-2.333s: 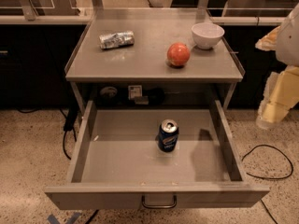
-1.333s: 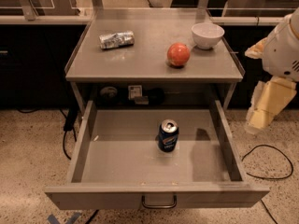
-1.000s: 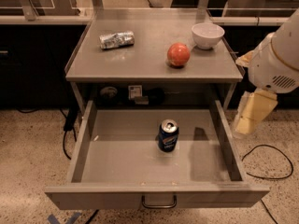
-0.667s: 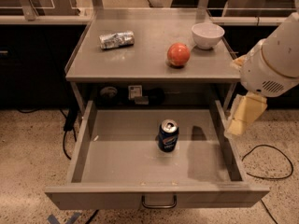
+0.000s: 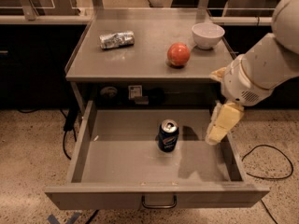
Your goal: Pick pepsi can from top drawer and place on counter
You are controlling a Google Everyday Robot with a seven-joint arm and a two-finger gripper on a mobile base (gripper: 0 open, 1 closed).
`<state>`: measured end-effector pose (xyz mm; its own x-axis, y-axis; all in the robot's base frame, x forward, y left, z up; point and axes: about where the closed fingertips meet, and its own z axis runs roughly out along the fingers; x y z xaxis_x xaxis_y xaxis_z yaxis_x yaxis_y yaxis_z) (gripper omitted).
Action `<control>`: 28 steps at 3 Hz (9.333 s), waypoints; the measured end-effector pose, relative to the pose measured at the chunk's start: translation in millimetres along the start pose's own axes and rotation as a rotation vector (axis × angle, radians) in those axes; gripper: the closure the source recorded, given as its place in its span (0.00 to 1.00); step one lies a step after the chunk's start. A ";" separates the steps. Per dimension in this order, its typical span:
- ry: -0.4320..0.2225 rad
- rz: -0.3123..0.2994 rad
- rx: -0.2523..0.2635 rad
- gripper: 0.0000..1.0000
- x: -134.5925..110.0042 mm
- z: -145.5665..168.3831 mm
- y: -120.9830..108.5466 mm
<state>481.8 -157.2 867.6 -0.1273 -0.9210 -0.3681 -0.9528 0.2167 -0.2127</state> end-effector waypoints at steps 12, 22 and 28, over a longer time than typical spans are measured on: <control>0.013 -0.119 -0.115 0.00 -40.5 211.1 20.4; 0.102 -0.100 -0.160 1.00 -17.8 245.4 15.3; 0.102 -0.197 -0.106 1.00 -61.7 125.4 -26.1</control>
Offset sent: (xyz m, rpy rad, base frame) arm 0.0021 0.0436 -0.0389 0.0908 0.0501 0.0629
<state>549.1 -65.5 782.3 0.0419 -0.9713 -0.2343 -0.9850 -0.0008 -0.1728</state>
